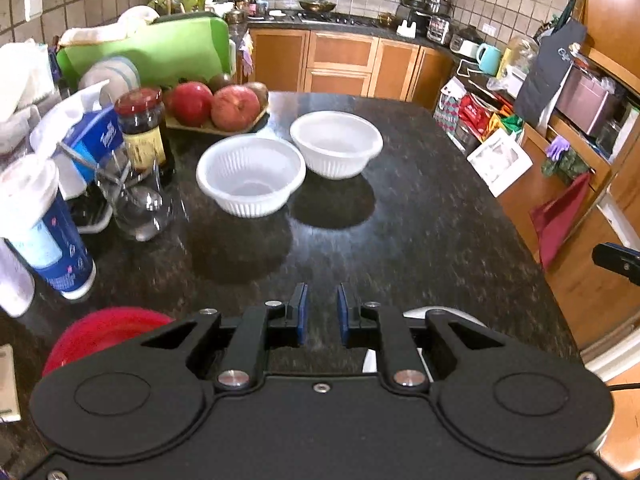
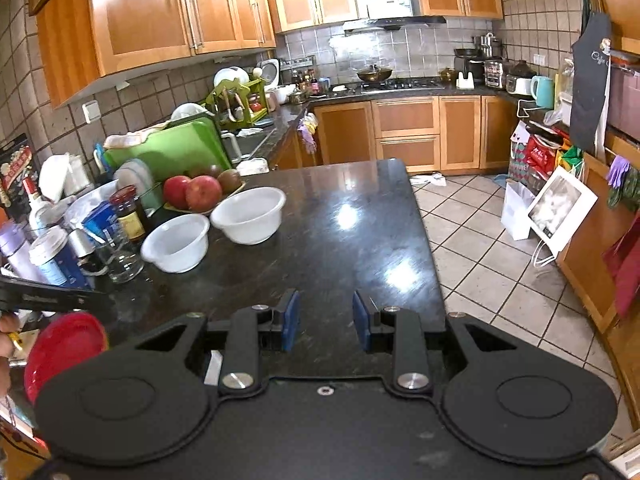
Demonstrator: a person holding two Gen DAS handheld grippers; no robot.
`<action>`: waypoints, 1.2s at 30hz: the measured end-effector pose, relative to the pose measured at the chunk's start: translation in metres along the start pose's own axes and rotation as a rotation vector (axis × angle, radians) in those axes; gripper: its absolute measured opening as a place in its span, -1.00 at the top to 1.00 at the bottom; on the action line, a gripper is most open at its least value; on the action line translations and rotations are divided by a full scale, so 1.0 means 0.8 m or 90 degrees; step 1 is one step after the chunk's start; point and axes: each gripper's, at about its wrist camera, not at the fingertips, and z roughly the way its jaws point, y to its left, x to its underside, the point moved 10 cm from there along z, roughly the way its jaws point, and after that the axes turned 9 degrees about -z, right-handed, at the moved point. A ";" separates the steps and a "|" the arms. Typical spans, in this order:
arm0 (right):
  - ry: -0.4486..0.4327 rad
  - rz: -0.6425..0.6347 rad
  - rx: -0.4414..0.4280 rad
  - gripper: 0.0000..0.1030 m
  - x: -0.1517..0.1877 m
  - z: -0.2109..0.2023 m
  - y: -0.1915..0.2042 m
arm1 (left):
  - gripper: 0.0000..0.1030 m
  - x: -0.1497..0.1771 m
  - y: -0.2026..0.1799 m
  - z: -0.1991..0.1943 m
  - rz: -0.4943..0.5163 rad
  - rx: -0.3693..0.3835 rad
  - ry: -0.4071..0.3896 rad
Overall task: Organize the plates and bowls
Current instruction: 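Move the left tool to the second white bowl and grasp its rim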
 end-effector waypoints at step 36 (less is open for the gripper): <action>0.158 -0.106 -0.187 0.38 -0.171 0.280 -0.027 | 0.54 -0.189 -0.038 0.154 -0.049 -0.096 0.024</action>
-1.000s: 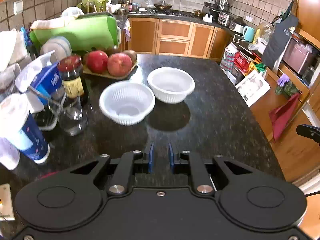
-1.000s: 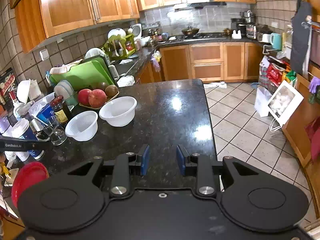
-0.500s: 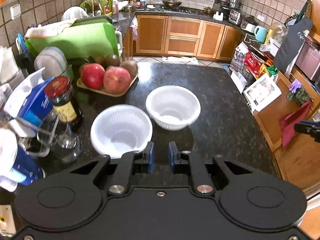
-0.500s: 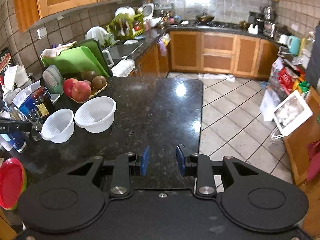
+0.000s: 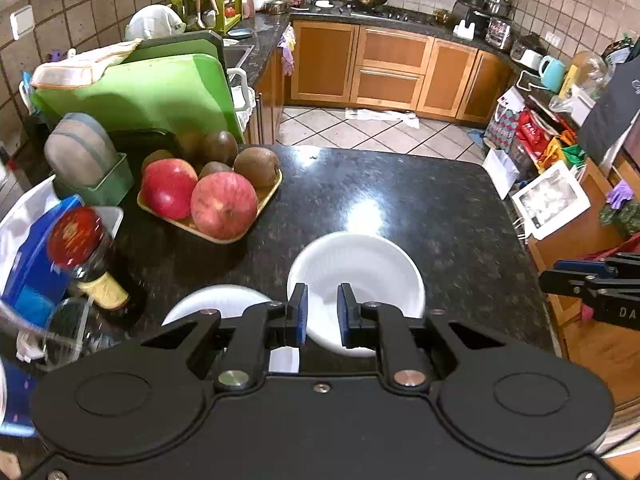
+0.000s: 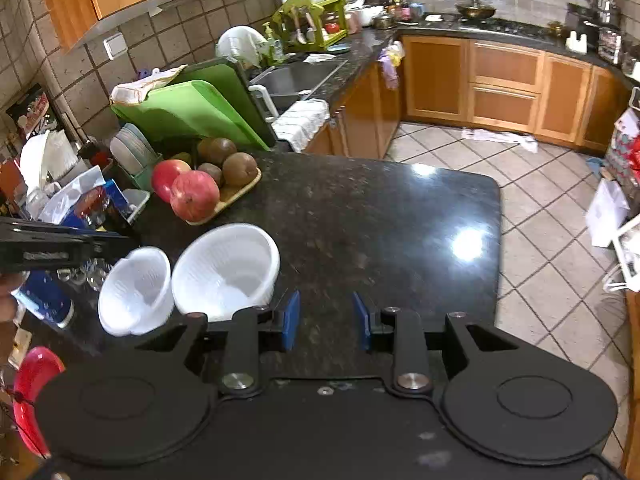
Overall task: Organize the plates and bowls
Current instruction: 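Move the left tool to the second white bowl and grasp its rim, then lift the second white bowl with the left tool toward the first bowl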
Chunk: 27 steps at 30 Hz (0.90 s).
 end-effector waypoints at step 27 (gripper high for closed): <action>0.087 -0.014 -0.078 0.64 -0.014 0.143 0.047 | 0.54 -0.008 0.004 0.102 0.017 -0.069 0.066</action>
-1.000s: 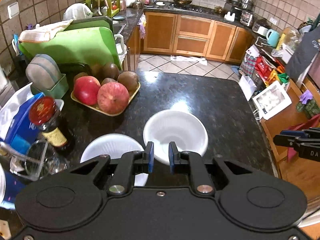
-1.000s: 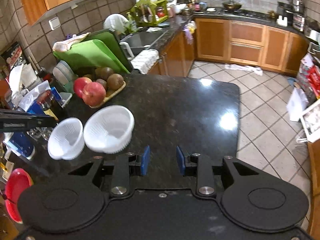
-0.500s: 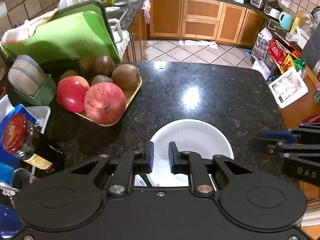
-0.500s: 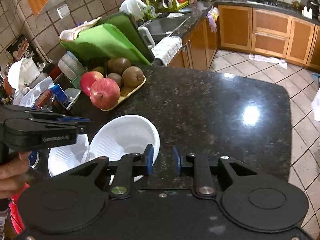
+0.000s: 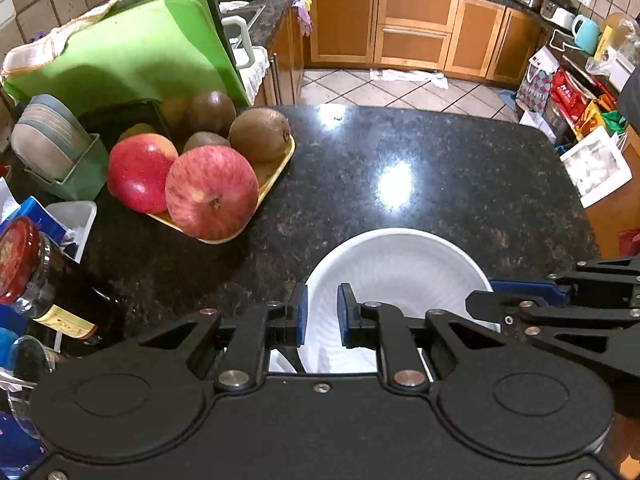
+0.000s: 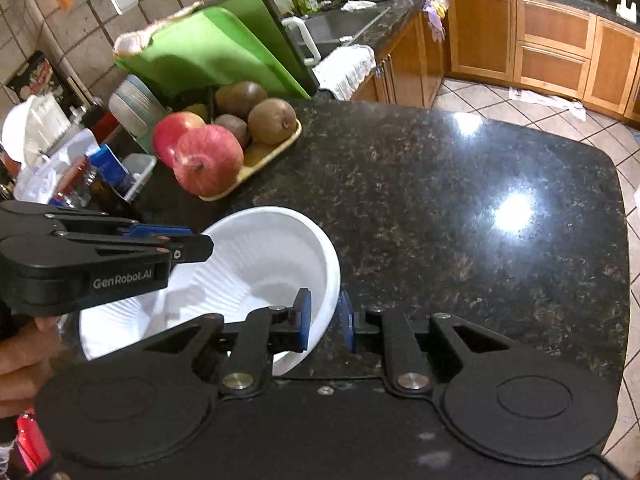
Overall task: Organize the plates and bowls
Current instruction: 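Lift the second white bowl with the left tool toward the first bowl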
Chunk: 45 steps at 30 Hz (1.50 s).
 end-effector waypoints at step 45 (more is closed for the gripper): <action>-0.078 0.021 0.073 0.65 0.078 -0.152 0.027 | 0.56 0.079 -0.056 -0.113 0.091 0.091 -0.019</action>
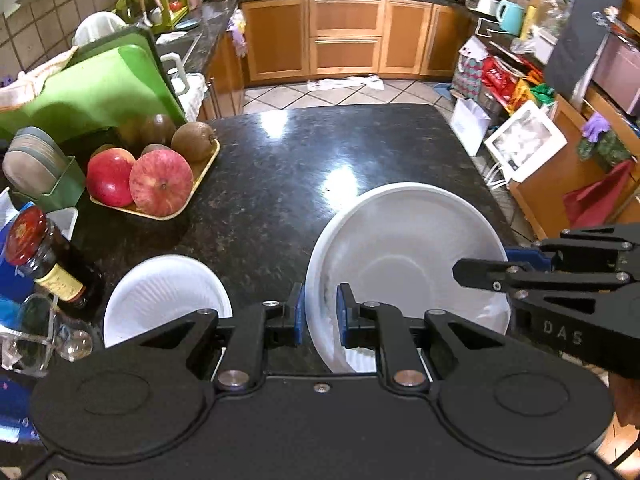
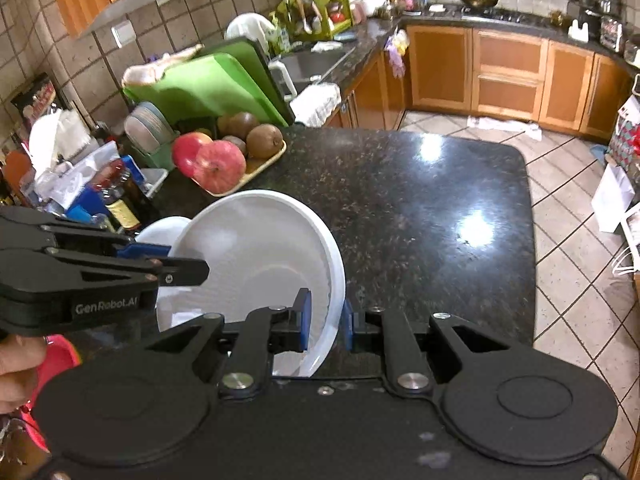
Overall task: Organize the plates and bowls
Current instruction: 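Lift the second white bowl with the left tool toward the first bowl, then lower the second bowl into the first bowl and open the left tool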
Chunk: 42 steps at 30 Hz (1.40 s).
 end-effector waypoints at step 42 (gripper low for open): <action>-0.053 0.029 0.022 0.61 0.207 -0.144 0.187 | 0.57 0.209 0.052 -0.107 0.030 0.047 0.007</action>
